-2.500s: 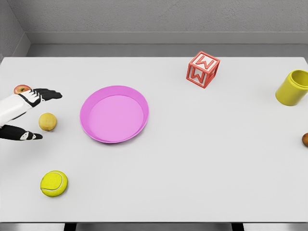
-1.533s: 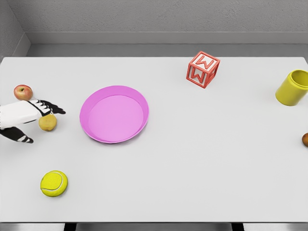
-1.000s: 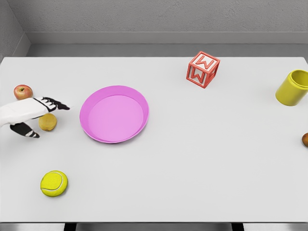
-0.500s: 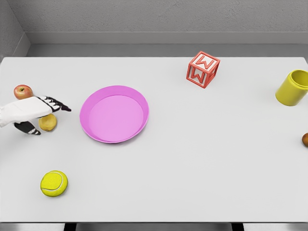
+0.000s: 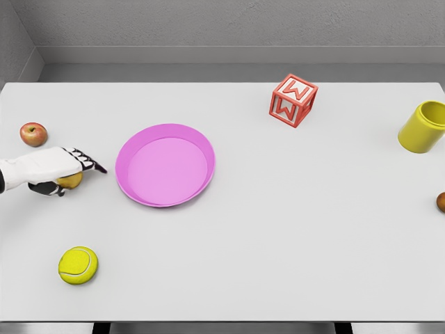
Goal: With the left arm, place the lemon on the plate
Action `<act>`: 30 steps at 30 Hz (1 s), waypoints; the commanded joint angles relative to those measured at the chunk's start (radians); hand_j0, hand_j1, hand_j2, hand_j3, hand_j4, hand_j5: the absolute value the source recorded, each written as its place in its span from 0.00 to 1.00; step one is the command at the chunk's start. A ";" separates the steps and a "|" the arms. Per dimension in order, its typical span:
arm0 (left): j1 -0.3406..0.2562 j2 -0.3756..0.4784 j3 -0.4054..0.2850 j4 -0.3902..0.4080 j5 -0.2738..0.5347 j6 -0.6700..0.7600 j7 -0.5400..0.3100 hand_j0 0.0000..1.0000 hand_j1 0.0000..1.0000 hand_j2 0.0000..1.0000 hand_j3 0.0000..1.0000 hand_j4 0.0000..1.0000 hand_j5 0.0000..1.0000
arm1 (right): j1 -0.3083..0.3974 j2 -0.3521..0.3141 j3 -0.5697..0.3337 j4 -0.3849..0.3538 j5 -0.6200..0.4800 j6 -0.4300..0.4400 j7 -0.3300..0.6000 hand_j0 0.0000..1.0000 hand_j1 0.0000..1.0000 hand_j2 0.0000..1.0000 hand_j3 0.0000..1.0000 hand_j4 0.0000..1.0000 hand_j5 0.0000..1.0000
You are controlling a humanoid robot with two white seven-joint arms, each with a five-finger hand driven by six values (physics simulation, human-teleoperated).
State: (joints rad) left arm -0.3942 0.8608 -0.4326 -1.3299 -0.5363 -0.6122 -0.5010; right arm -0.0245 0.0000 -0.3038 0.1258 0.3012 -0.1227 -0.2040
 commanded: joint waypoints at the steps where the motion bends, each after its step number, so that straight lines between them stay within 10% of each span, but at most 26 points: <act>1: 0.000 0.004 -0.001 -0.002 0.006 0.001 -0.004 0.79 0.79 0.79 0.79 0.79 0.79 | 0.000 0.000 0.000 0.000 -0.001 0.000 0.000 1.00 1.00 1.00 1.00 1.00 1.00; 30: -0.038 0.009 0.000 -0.051 0.018 0.001 -0.018 0.52 0.52 0.52 0.52 0.52 0.52 | 0.000 0.000 0.000 0.000 -0.001 0.000 0.000 1.00 1.00 1.00 1.00 1.00 1.00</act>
State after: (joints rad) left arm -0.4479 0.8690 -0.4335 -1.3684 -0.5265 -0.6133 -0.5187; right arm -0.0245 0.0000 -0.3038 0.1258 0.3013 -0.1227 -0.2040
